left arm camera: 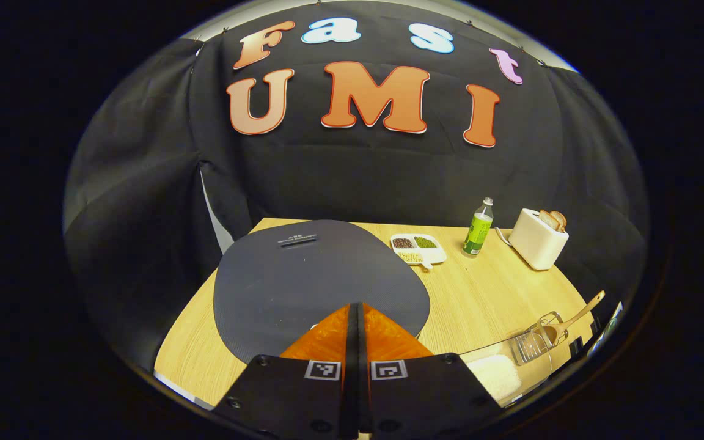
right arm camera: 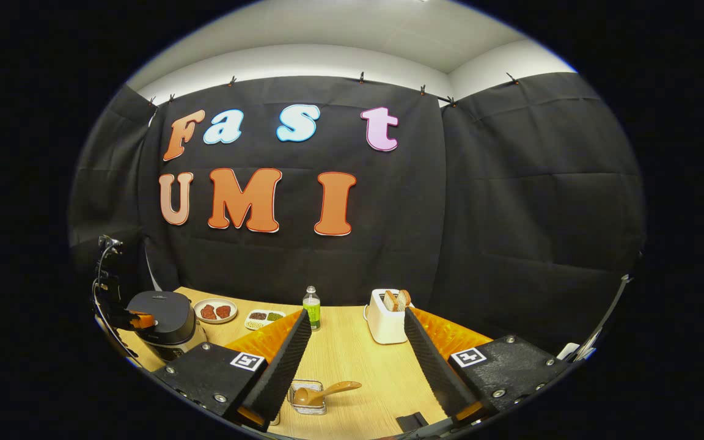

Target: Close the left gripper, press the button to open the rice cooker; take a wooden spoon from the chopstick holder with the right hand, scoop a spoonful of rice and pour it into the rice cooker, then put the wooden spoon back into the chopstick holder.

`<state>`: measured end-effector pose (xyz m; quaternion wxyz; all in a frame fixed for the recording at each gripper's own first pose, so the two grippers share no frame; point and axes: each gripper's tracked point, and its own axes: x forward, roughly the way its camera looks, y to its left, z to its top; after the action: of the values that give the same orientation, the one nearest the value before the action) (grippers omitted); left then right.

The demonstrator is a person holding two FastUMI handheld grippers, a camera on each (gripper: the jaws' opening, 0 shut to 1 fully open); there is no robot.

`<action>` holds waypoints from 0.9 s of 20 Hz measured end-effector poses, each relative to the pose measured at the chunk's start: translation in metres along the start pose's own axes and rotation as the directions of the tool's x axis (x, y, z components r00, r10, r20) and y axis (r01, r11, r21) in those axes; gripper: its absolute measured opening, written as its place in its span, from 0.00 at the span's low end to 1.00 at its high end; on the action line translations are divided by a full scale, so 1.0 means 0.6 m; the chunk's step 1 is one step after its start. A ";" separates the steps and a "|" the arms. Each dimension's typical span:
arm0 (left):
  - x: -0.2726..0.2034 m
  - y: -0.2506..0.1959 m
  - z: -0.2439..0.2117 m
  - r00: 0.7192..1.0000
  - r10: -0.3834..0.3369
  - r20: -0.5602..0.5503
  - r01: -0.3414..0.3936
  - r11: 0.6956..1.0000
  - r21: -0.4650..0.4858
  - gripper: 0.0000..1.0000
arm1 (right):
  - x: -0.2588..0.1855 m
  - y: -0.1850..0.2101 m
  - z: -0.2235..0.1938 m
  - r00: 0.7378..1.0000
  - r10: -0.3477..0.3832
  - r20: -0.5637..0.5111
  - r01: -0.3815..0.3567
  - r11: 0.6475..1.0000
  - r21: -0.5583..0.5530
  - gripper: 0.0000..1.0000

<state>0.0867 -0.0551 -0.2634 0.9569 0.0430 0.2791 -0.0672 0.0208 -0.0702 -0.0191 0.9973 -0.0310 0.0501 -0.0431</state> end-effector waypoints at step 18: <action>-0.006 -0.002 0.001 1.000 0.017 0.008 -0.018 0.992 0.123 0.04 | -0.016 -0.009 -0.006 1.000 0.004 -0.011 -0.004 1.000 0.010 0.95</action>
<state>0.0834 -0.0558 -0.2611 0.9539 0.1042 0.2709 -0.0758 0.0105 -0.0752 -0.0217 0.9973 -0.0255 0.0557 -0.0415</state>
